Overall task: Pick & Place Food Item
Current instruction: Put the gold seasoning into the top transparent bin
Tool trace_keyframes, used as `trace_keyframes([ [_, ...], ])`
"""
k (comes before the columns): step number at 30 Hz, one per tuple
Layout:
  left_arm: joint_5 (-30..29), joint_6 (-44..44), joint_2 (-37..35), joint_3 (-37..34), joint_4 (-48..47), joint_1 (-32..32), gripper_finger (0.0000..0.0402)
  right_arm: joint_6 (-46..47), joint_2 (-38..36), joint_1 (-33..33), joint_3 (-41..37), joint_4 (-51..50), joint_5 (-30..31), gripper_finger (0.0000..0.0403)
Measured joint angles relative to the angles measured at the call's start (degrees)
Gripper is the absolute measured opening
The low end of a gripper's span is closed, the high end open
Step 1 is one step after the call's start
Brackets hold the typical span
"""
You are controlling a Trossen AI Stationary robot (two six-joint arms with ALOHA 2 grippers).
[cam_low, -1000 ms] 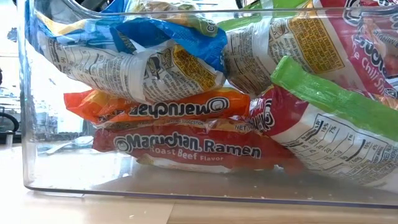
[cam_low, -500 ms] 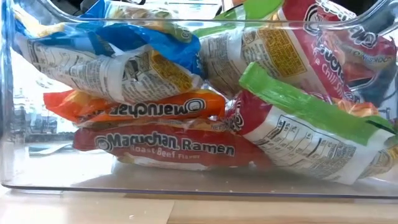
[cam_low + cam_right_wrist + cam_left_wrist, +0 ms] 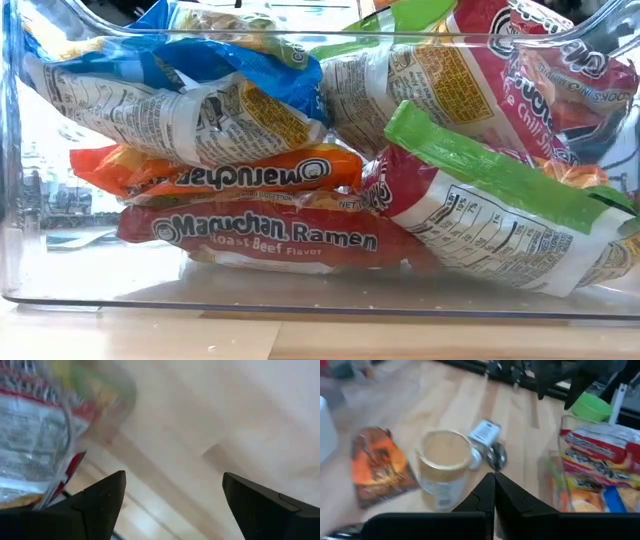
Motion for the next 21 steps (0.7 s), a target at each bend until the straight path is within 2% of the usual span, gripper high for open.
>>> trace_keyframes([
  [3,1.28,4.02,-1.61,0.32,-0.18,2.03,0.0011,0.02,-5.04,-0.6,0.0,-1.65,4.49,0.0327],
  [5,3.46,6.66,-2.17,1.2,-1.11,3.11,0.0033,0.02,-8.75,-0.68,0.0,-1.69,7.62,0.0327],
  [9,4.22,11.42,-2.21,4.48,-3.97,4.35,0.0106,-0.17,-16.71,-0.1,0.0,-0.1,17.73,0.0327],
  [12,4.18,14.73,-2.19,7.16,-6.24,4.92,0.0167,-4.1,-21.45,0.42,0.02,1.12,25.65,0.0327],
  [17,2.49,16.62,-2.17,10.19,-9.62,7.39,0.0251,-14.59,-26.0,-1.74,0.02,3.52,27.12,0.0327],
  [21,0.47,16.75,-1.5,11.89,-9.61,9.27,0.0289,-18.64,-28.21,-5.98,0.02,6.88,25.37,0.0327],
])
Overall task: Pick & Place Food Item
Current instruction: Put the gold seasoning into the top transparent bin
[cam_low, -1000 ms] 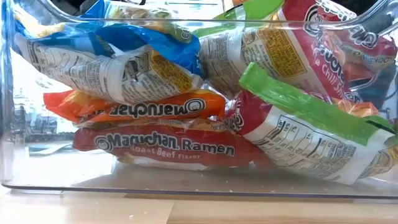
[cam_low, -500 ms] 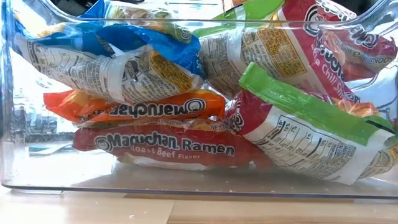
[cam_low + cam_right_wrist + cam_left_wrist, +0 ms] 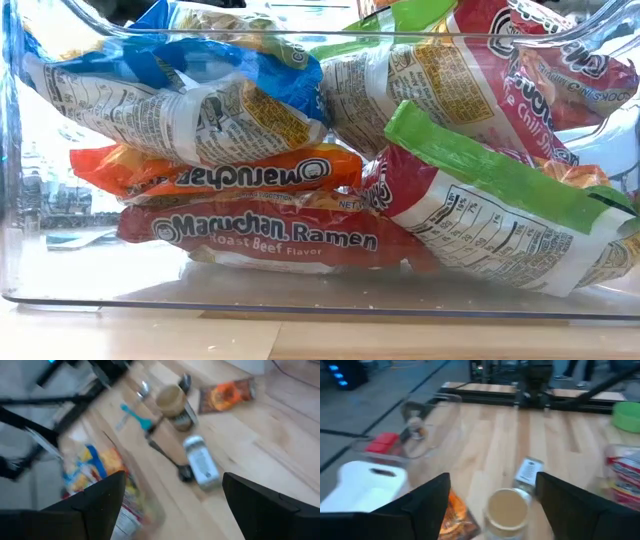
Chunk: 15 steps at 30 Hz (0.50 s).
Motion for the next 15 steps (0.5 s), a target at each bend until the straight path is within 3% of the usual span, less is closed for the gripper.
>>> trace_keyframes([
  [15,1.85,2.78,8.96,5.2,0.14,4.89,0.0302,-11.35,-4.62,-11.12,0.0,11.19,2.5,0.0327],
])
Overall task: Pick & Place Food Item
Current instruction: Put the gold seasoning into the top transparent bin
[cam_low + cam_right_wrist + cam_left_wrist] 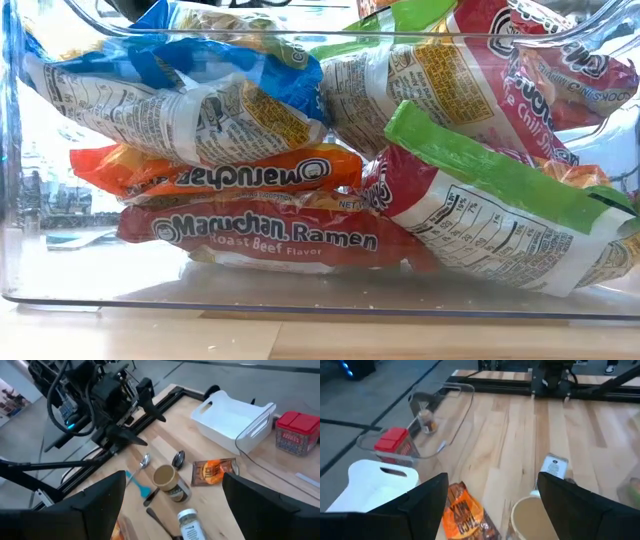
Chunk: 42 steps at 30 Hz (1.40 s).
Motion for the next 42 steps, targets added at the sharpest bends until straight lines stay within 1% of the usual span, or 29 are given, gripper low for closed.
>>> trace_keyframes([
  [2,1.27,-0.09,0.92,0.12,1.08,0.03,0.0301,-0.05,-0.08,-0.51,0.0,0.04,-0.68,0.0327],
  [6,6.26,-0.59,3.49,0.08,1.02,-0.49,0.0304,-0.49,0.04,-0.86,0.0,-0.04,-1.31,0.0327],
  [9,8.27,-2.12,5.54,0.07,1.18,-0.94,0.0311,-0.61,0.02,-0.84,0.0,-0.22,-1.33,0.0327],
  [16,8.34,-1.86,9.39,0.68,3.5,-2.41,0.0325,-0.59,0.02,-0.86,0.0,-1.97,-1.45,0.0327],
  [19,9.68,-1.75,11.92,2.14,3.28,-2.96,0.0327,-0.59,0.02,-0.84,0.0,-1.92,-1.48,0.0327],
  [25,9.6,1.17,15.63,6.02,-1.37,-3.2,0.0326,-0.55,0.02,-0.82,0.0,-2.26,-1.49,0.0327],
  [30,9.44,3.04,16.06,8.36,-7.58,-3.05,0.0326,-0.42,0.02,-0.84,0.0,-3.56,-1.5,0.0327],
  [34,10.58,3.13,16.06,9.01,-11.57,-3.09,0.0327,-0.44,0.02,-0.82,0.0,-3.56,-1.5,0.0327],
  [42,10.68,1.09,14.98,9.07,-9.93,-3.29,0.0327,-0.44,0.02,-0.83,0.0,-4.71,-1.5,0.0327],
])
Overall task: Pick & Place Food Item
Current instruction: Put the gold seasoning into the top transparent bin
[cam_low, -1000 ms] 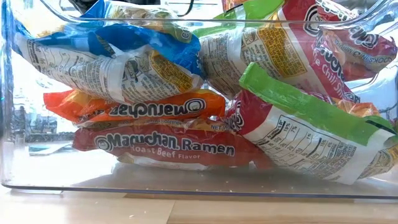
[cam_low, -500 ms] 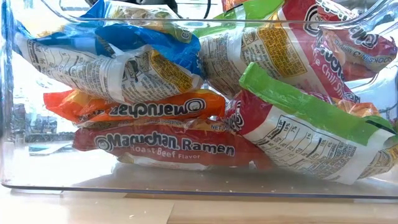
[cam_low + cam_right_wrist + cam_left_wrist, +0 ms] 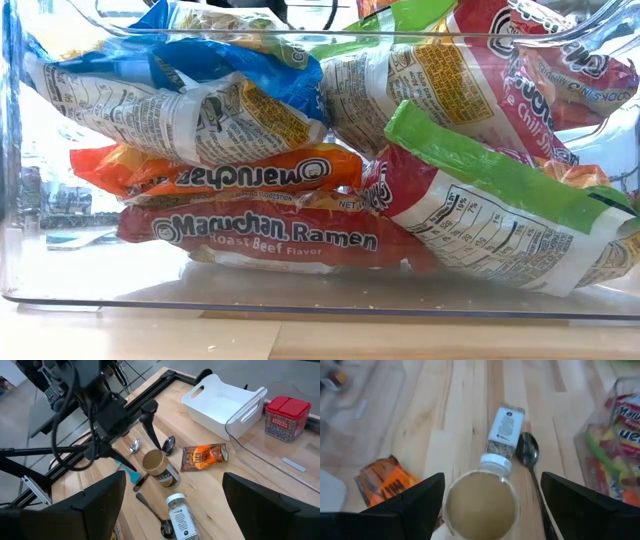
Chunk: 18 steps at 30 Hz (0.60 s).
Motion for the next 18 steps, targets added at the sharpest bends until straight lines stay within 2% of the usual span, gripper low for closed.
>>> trace_keyframes([
  [5,-2.09,-0.02,-4.87,0.0,-0.69,-0.11,0.0326,0.48,0.12,0.09,0.0,1.73,0.0,0.0327],
  [14,-8.41,-1.36,-15.07,-0.02,-8.16,0.22,0.0326,0.46,1.43,-0.39,0.0,12.19,0.06,0.0327],
  [18,-11.49,-2.63,-18.33,-0.02,-8.49,0.22,0.0325,-2.86,4.26,-1.86,0.08,12.59,0.24,0.0327],
])
